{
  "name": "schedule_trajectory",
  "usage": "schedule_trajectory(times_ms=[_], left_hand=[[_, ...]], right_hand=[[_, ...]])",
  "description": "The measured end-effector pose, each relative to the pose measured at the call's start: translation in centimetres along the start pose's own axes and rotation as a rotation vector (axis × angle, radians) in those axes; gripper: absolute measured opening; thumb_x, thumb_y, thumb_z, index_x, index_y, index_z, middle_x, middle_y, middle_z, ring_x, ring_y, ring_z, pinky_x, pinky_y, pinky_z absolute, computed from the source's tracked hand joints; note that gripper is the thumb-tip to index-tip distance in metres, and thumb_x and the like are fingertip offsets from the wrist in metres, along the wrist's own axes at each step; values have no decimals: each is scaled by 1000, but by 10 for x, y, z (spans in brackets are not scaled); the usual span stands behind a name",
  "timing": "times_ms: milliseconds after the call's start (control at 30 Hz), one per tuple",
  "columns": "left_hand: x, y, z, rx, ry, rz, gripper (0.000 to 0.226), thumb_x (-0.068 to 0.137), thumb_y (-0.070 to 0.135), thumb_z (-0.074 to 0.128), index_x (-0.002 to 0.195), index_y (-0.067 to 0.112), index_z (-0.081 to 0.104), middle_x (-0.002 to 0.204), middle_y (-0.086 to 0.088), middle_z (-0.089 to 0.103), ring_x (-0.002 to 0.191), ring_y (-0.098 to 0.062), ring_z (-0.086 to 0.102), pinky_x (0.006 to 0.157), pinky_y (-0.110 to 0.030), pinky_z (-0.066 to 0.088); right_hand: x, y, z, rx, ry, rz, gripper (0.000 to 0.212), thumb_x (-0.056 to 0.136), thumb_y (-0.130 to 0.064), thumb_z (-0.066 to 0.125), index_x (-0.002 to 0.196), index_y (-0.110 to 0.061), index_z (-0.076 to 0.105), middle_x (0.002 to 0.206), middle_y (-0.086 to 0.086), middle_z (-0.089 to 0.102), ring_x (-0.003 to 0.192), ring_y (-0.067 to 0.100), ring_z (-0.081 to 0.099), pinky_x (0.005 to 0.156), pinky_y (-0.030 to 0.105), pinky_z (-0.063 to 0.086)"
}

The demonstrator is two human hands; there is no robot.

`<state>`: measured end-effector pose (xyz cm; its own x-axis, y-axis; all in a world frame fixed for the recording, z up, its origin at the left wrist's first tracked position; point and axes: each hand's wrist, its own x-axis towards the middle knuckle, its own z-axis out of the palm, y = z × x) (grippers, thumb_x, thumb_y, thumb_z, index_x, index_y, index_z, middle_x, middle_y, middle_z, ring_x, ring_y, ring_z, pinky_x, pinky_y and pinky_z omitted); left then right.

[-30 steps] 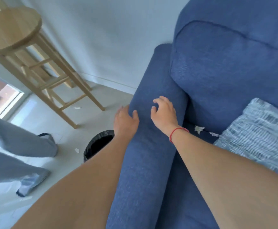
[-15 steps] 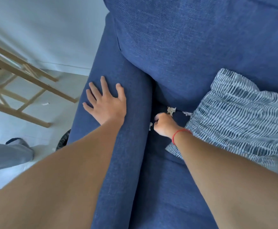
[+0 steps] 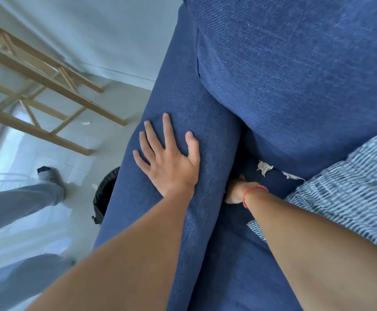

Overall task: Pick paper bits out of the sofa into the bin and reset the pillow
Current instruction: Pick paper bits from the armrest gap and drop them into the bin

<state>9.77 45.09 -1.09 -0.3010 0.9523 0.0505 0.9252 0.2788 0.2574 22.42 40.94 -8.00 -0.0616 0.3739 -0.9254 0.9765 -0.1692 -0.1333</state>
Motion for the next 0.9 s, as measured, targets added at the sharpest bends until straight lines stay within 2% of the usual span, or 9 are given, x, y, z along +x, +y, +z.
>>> schedule_trajectory(times_ms=[133,233,333,433,567,667,767,900], left_hand=[[-1,-1,0,16,-3,-6,61,89,64,22,146,45,15,158,0,22,146,-21,19,117,-51,9],[1,1,-2,16,-19,-14,62,88,64,22,147,45,14,159,0,20,146,-21,17,118,-51,8],[0,1,-2,24,-29,-11,62,89,63,22,147,44,14,159,0,19,146,-21,17,117,-51,8],[1,0,-2,31,-24,-14,62,89,63,22,147,44,15,159,-1,21,146,-22,18,117,-52,10],[2,-1,0,32,-16,-12,61,89,63,21,147,44,14,159,-1,21,146,-22,18,117,-52,9],[1,0,0,31,-28,-19,61,89,64,21,146,44,15,159,-1,21,146,-22,18,117,-52,9],[1,1,-1,28,-47,-21,62,88,65,19,146,45,15,159,-1,20,146,-22,17,117,-52,8],[3,-1,-7,8,-79,-4,63,88,66,14,147,44,12,160,-1,17,147,-23,14,117,-53,6]], right_hand=[[2,-2,5,-119,-43,-19,59,98,-20,36,154,-18,16,162,4,15,148,37,12,117,54,24],[0,1,2,-101,14,-3,60,97,-19,42,153,-23,20,156,3,24,145,30,20,114,47,32],[2,4,2,-60,56,3,53,99,-18,40,151,-20,28,154,5,29,143,29,26,113,44,32],[0,8,3,46,147,-16,45,98,-12,43,144,-14,43,149,10,39,139,30,36,111,41,35],[-9,17,6,244,303,-24,29,91,-8,53,117,-9,66,123,15,64,114,35,62,94,38,52],[-13,28,6,414,421,27,20,89,-13,60,107,-9,68,114,16,68,107,36,65,89,39,55],[-20,36,-1,562,520,10,21,87,-7,56,107,-6,64,110,14,71,105,32,66,91,40,54],[-43,39,-10,662,659,-62,12,86,-11,64,92,-3,71,97,14,74,94,31,69,81,32,56]])
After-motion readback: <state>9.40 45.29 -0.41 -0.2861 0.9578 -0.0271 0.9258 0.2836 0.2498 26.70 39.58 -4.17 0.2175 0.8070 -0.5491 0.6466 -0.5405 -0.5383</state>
